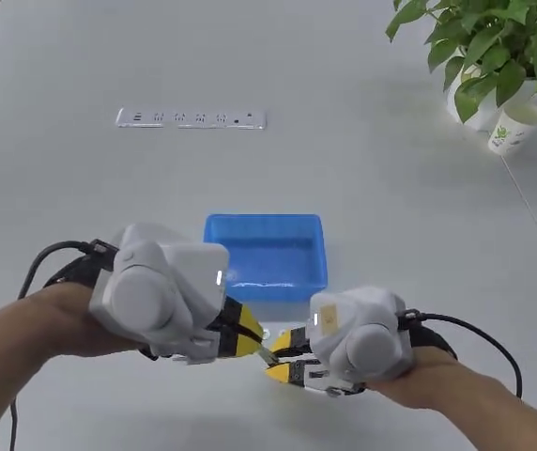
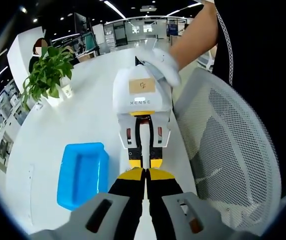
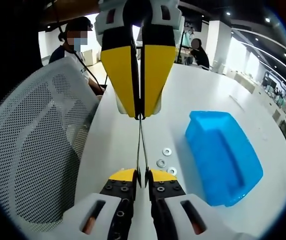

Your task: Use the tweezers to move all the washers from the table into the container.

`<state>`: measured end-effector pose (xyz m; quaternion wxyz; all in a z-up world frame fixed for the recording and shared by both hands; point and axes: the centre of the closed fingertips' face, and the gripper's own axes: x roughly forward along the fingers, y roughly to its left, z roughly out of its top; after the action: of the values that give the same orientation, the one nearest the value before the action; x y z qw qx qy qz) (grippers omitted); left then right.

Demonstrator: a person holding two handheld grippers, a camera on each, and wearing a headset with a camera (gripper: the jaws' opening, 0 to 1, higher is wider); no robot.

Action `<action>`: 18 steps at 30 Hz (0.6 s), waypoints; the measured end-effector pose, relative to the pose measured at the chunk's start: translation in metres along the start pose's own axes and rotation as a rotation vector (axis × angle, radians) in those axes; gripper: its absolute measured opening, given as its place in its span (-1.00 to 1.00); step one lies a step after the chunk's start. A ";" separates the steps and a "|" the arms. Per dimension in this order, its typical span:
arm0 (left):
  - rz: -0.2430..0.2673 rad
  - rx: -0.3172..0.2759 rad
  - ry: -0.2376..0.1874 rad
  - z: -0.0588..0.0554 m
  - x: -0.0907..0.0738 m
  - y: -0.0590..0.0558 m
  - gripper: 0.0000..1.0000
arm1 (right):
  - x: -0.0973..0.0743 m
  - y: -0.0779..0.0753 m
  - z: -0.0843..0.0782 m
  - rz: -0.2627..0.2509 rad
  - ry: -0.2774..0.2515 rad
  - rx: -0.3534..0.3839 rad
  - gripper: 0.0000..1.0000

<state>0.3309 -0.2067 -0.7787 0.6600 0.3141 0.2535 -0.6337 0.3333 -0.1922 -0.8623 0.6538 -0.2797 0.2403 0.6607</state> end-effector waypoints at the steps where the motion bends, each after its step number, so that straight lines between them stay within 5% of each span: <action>1: -0.005 0.000 -0.005 0.002 0.001 -0.001 -0.91 | 0.000 0.001 0.000 0.001 0.000 -0.001 -0.78; 18: -0.039 0.013 -0.051 0.012 0.009 -0.001 -0.89 | -0.001 0.001 -0.001 0.003 -0.012 0.014 -0.80</action>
<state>0.3302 -0.2221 -0.7771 0.6517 0.2969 0.2387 -0.6558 0.3320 -0.1938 -0.8627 0.6562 -0.2707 0.2415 0.6617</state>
